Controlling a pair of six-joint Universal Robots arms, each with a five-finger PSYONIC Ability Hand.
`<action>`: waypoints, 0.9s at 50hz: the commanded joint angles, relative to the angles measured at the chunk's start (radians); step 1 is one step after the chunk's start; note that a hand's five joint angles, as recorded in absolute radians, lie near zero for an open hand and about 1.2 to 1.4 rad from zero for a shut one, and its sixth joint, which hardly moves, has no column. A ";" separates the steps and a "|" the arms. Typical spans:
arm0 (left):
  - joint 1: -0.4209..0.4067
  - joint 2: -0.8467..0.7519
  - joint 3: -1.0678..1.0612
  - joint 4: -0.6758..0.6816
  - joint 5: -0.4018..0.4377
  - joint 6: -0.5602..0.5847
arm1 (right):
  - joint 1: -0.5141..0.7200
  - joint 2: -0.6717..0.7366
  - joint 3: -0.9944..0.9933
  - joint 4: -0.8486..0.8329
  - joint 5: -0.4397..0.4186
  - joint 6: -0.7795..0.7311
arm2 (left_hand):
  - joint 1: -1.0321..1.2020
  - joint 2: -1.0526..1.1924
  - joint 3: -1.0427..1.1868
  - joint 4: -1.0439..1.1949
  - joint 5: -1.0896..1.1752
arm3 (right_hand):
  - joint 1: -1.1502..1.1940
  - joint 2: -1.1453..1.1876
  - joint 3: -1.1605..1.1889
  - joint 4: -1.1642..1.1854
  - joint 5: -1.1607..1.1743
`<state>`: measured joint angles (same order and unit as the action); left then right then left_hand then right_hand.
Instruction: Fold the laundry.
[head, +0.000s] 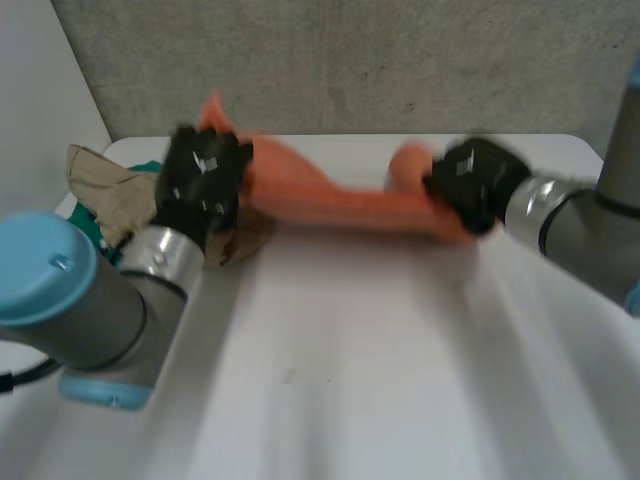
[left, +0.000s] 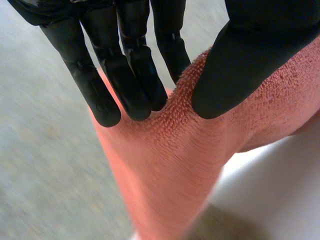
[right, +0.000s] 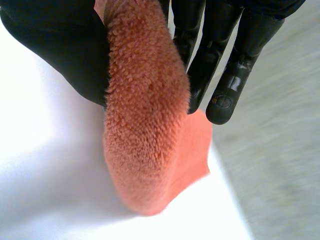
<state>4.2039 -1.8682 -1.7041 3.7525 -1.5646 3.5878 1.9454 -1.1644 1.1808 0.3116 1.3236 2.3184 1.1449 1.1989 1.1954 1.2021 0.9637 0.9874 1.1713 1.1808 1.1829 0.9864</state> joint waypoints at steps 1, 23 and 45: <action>-0.048 -0.109 -0.016 -0.075 -0.014 0.063 | -0.005 0.115 0.069 0.026 0.011 -0.076 | 0.251 0.197 0.201 0.194 0.258 | -0.197 -0.381 -0.390 -0.392 -0.370; -0.042 0.018 -0.011 -0.082 -0.014 0.052 | -0.302 -0.113 0.474 -0.223 -0.004 0.762 | 0.251 0.197 0.201 0.194 0.258 | -0.577 -0.760 -0.770 -0.772 -0.750; -0.045 0.021 -0.003 -0.080 -0.014 0.051 | -0.225 -0.026 0.674 -0.402 -0.104 0.875 | 0.251 0.197 0.201 0.194 0.258 | -0.401 -0.584 -0.594 -0.596 -0.574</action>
<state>4.1585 -1.8465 -1.7071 3.6722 -1.5774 3.6398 1.6341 -1.2820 1.9202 -0.0477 1.2140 3.1313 1.1450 1.1991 1.1955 1.2024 0.9637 0.3836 0.4261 0.4441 0.4526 0.2659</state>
